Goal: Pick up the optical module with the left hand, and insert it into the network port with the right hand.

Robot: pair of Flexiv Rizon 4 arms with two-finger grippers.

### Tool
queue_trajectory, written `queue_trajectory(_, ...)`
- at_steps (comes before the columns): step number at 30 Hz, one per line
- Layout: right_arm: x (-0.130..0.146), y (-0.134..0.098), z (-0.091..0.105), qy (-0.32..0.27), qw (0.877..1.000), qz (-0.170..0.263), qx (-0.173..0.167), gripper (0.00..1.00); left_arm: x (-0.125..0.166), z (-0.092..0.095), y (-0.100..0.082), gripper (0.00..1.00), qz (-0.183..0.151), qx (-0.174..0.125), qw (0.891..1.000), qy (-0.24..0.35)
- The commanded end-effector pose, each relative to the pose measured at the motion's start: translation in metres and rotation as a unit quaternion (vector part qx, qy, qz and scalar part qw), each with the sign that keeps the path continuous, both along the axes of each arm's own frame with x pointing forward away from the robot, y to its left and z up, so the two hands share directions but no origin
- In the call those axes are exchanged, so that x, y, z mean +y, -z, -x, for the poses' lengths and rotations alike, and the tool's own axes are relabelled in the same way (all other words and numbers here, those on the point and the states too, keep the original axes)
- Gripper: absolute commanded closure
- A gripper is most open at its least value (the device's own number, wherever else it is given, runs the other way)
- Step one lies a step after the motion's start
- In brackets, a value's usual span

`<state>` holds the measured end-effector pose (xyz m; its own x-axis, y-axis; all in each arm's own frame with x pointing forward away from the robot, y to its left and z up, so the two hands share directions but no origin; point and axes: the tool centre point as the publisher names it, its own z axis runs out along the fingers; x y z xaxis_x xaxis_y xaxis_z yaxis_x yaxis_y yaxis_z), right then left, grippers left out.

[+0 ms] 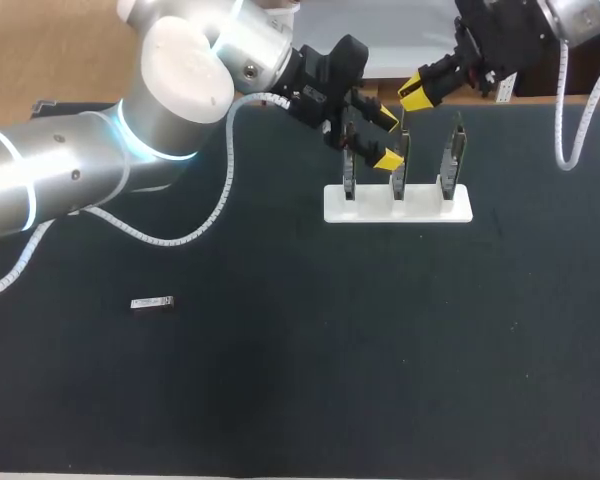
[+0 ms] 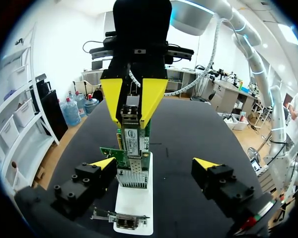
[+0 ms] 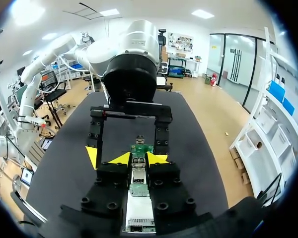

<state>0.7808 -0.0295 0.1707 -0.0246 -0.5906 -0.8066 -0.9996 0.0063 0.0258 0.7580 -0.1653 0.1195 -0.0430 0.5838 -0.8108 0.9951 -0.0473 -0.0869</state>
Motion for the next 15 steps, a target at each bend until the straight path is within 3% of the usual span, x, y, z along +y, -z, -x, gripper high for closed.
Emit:
queue_trajectory(1,0.0006,0.0031,0.0012,0.001,1.0,0.002,-0.001,1.0,-0.0007,-0.0022,-0.0004,0.0,-0.002,0.002,1.0,0.002)
queue_trajectory(15,0.0002,-0.0032,0.003,-0.001,1.0,0.005,-0.02,1.0,-0.0007,-0.0022,-0.0004,0.0,-0.002,0.002,1.0,0.002)
